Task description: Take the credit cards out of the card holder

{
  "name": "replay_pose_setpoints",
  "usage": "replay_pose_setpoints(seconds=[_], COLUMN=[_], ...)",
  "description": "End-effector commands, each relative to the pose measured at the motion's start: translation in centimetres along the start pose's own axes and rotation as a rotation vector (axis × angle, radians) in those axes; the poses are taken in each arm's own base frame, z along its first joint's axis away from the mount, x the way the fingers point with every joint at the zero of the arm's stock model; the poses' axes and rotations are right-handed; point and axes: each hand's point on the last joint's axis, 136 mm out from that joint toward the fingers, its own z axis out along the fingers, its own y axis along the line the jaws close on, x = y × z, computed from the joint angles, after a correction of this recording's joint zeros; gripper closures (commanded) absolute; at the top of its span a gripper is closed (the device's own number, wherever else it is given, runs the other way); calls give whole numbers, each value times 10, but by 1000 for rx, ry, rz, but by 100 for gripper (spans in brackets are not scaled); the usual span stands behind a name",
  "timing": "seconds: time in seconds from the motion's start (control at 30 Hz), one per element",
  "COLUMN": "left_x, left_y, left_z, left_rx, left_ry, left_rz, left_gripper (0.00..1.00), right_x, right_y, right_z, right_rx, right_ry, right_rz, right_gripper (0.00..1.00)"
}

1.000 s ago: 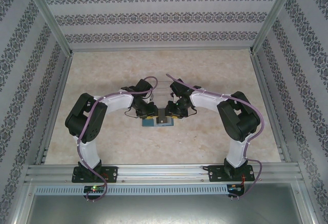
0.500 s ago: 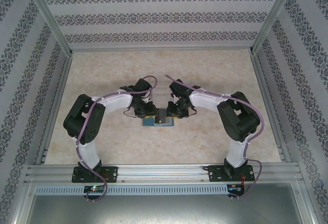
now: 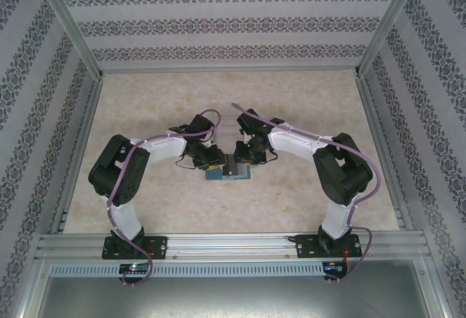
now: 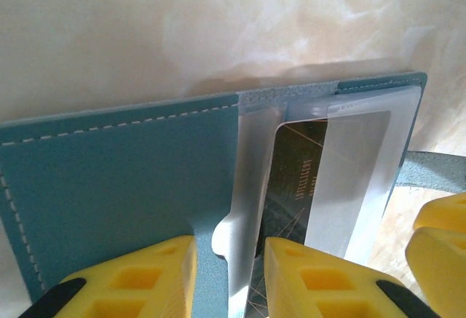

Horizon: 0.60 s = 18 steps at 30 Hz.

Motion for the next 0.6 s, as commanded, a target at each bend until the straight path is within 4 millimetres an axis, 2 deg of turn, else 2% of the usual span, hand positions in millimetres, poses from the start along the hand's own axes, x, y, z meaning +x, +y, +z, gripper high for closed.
replay_pose_setpoints(seconds=[0.0, 0.27, 0.57], left_x=[-5, -8, -8], left_y=[-8, -18, -24], left_z=[-6, -10, -6], left_rx=[49, 116, 157], left_ry=[-31, -41, -29], left_rz=[-3, -7, -10], left_gripper=[71, 73, 76], right_x=[0, 6, 11], right_y=[14, -2, -11], right_z=[0, 21, 29], right_rx=[-53, 0, 20], right_ry=[6, 45, 62], right_rz=[-18, -9, -1], right_gripper=[78, 80, 83])
